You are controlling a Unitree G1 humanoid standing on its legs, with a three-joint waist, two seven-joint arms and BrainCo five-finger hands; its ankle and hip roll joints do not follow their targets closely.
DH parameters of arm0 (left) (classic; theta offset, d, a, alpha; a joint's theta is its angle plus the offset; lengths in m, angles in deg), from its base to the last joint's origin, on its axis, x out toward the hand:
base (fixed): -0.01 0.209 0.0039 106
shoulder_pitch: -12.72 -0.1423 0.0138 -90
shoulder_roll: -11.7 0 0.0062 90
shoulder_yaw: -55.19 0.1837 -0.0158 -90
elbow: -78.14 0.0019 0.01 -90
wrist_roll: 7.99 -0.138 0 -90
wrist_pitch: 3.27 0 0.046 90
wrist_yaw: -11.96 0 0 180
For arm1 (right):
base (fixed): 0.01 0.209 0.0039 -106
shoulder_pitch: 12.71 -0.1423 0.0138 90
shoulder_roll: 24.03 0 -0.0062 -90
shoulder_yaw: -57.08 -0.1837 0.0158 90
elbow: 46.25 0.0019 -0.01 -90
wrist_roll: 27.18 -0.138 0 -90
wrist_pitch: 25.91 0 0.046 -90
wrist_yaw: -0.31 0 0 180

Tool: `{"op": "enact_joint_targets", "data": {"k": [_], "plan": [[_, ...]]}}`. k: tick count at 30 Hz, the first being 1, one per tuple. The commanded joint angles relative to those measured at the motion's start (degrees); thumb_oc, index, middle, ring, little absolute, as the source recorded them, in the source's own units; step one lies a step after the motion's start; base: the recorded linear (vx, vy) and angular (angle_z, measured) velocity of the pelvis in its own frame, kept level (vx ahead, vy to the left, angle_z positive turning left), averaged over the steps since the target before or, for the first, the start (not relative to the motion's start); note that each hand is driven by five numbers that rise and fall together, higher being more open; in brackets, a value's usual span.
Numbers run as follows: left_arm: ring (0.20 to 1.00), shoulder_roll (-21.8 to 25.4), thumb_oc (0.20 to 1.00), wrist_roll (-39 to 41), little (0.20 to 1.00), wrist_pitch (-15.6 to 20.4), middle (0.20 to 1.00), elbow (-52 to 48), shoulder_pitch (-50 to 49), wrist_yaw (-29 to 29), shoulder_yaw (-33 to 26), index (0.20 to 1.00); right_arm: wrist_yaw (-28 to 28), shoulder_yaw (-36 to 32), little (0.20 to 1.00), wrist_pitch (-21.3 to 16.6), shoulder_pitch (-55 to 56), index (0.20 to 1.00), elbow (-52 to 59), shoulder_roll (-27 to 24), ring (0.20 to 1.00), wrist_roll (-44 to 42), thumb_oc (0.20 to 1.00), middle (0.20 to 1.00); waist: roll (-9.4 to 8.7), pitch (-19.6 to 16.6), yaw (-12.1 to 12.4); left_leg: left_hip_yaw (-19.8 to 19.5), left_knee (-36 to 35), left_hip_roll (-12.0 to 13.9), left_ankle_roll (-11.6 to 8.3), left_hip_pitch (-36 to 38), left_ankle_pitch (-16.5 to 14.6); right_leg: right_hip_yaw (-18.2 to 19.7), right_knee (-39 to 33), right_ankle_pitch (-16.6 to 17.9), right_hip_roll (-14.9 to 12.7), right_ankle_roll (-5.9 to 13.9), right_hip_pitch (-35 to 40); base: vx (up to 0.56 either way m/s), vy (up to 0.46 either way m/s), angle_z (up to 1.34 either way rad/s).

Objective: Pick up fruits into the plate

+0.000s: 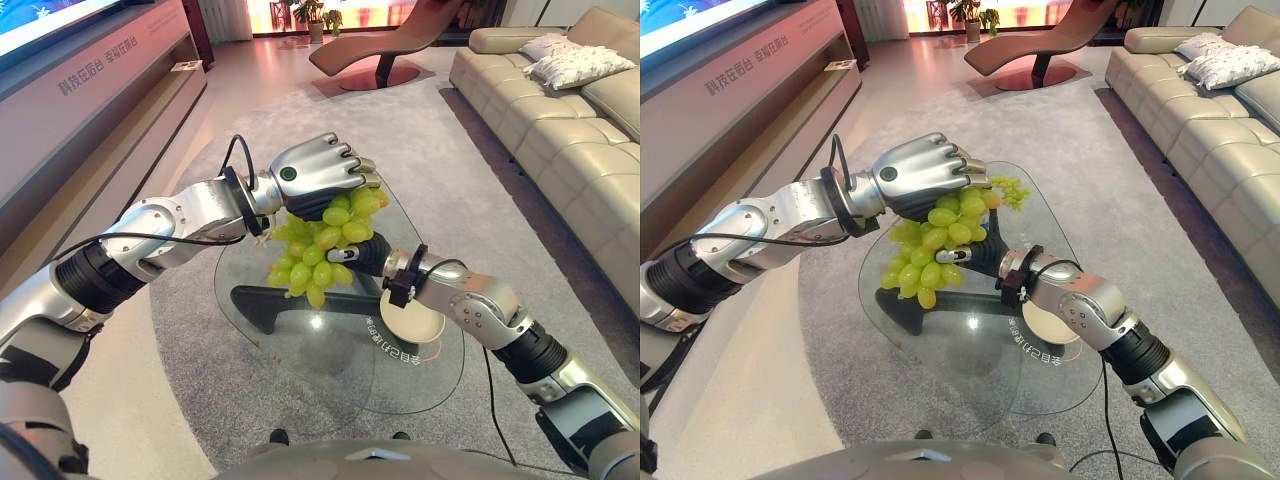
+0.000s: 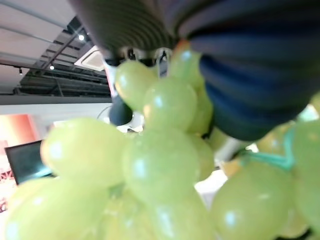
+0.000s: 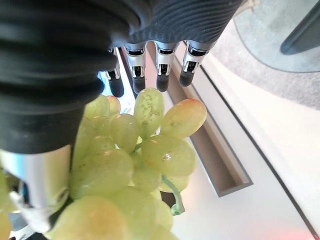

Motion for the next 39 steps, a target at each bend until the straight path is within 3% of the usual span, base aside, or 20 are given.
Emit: {"op": "enact_joint_targets", "data": {"k": [1,10,11,12,13,39], "plan": [[0.2,-0.99,0.2,3.57,0.2,-0.64,0.2,-0.6,5.45,-0.83,-4.55,0.2,0.24,-2.76,1.0,-4.79,-3.3,1.0,5.28,2.97,1.0,-1.7,1.0,1.0,-1.39,0.53,1.07,3.27,0.39,-3.12,1.97,3.97,-7.92,-0.49,0.32,-4.47,-0.5,0.72,3.32,0.0,0.0,0.0],[0.2,-2.12,0.2,3.68,0.2,-1.29,0.2,0.32,6.34,-0.48,-3.51,0.2,-3.88,-0.89,1.0,-3.59,-3.68,1.0,5.96,5.35,1.0,-9.23,1.0,1.0,-1.56,0.42,1.45,2.97,0.39,-3.13,2.0,3.89,-7.84,-0.69,0.32,-4.45,-0.48,0.75,3.36,0.0,0.0,0.0],[0.2,-2.14,0.2,3.66,0.2,-1.25,0.2,0.39,6.35,-0.47,-3.49,0.2,-4.22,-0.75,0.95,-3.61,-3.6,0.95,6.01,5.51,0.95,-9.25,0.95,0.95,-1.57,0.41,1.48,2.95,0.39,-3.13,2.0,3.88,-7.83,-0.69,0.32,-4.46,-0.48,0.75,3.35,0.0,0.0,0.0],[0.2,-2.17,0.2,3.6,0.2,-1.05,0.2,0.51,6.23,-0.46,-3.53,0.2,-4.59,-0.45,0.504,-4.14,-3.4,0.504,6.2,5.81,0.504,-8.63,0.504,0.504,-1.59,0.35,1.56,2.91,0.39,-3.12,1.99,3.85,-7.82,-0.7,0.32,-4.47,-0.48,0.76,3.33,0.0,0.0,0.0],[0.2,-2.17,0.2,3.61,0.2,-0.78,0.2,0.75,6.17,-0.61,-3.49,0.2,-4.69,-0.29,0.2,-4.42,-3.4,0.2,6.3,5.93,0.2,-8.63,0.2,0.2,-1.6,0.28,1.62,2.87,0.39,-3.11,1.98,3.85,-7.82,-0.75,0.32,-4.47,-0.49,0.77,3.33,0.0,0.0,0.0],[0.2,-2.64,0.2,3.78,0.2,-0.19,0.2,1.75,5.7,-0.38,-3.76,0.2,-5.61,0.1,0.2,-4.14,-2.8,0.2,4.86,6.11,0.2,-7.02,0.2,0.2,-1.67,0.41,1.77,2.6,0.39,-3.13,1.96,4.23,-7.91,-0.81,0.32,-4.62,-0.45,0.66,3.72,0.0,0.0,0.0]]}}
